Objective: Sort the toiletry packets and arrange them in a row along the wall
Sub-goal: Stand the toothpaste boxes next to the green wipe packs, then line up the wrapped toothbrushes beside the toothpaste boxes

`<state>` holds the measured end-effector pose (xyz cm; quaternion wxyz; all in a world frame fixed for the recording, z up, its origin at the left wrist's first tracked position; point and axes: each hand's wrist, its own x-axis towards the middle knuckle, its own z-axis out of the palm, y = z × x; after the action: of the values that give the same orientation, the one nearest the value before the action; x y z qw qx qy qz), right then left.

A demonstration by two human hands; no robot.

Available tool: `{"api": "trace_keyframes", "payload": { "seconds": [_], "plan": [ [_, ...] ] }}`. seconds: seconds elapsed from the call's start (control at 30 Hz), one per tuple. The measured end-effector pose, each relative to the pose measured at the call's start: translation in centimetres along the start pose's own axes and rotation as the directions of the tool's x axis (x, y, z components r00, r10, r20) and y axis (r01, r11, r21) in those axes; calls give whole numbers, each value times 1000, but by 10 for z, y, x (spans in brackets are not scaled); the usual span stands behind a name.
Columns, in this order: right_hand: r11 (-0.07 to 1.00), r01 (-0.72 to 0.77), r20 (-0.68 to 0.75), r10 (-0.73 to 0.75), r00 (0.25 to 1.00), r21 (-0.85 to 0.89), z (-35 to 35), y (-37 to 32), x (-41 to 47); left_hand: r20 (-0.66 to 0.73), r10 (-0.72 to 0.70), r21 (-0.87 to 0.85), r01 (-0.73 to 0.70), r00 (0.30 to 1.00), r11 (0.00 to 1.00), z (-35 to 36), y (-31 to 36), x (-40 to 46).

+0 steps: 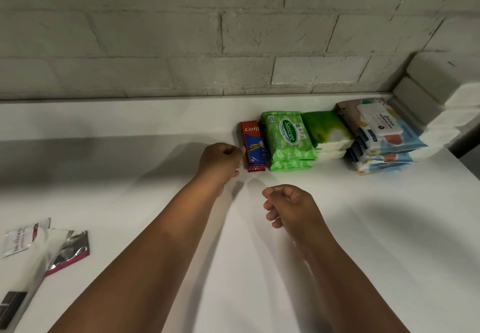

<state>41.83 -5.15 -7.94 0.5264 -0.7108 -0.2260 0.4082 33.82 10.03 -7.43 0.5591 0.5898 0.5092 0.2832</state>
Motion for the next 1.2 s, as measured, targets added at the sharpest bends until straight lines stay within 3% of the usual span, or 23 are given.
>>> {"api": "trace_keyframes", "payload": {
  "seconds": [0.23,0.43,0.7,0.77,0.9,1.07,1.2],
  "plan": [
    [999,46,113,-44,993,-22,32,-9,-25,-25,71,134,-67,997,989,-52,-4,-58],
    [994,84,238,-67,969,-66,72,-11,-53,-72,54,142,-43,996,989,-116,-19,-110],
    [980,110,370,-40,928,-168,145,-7,-94,-169,84,320,-26,982,947,-228,-53,-150],
    [977,114,394,-34,919,-182,161,-4,-101,-192,100,393,-16,976,919,-251,-64,-155],
    [970,135,424,-36,905,-205,197,1,-113,-276,106,635,99,955,766,-294,-91,-164],
    [956,150,430,-28,902,-252,234,6,-126,-278,-69,640,238,958,730,-314,-105,-173],
    [957,109,437,19,899,-267,257,10,-136,-251,-37,677,203,967,708,-317,-107,-174]
  ]
}}
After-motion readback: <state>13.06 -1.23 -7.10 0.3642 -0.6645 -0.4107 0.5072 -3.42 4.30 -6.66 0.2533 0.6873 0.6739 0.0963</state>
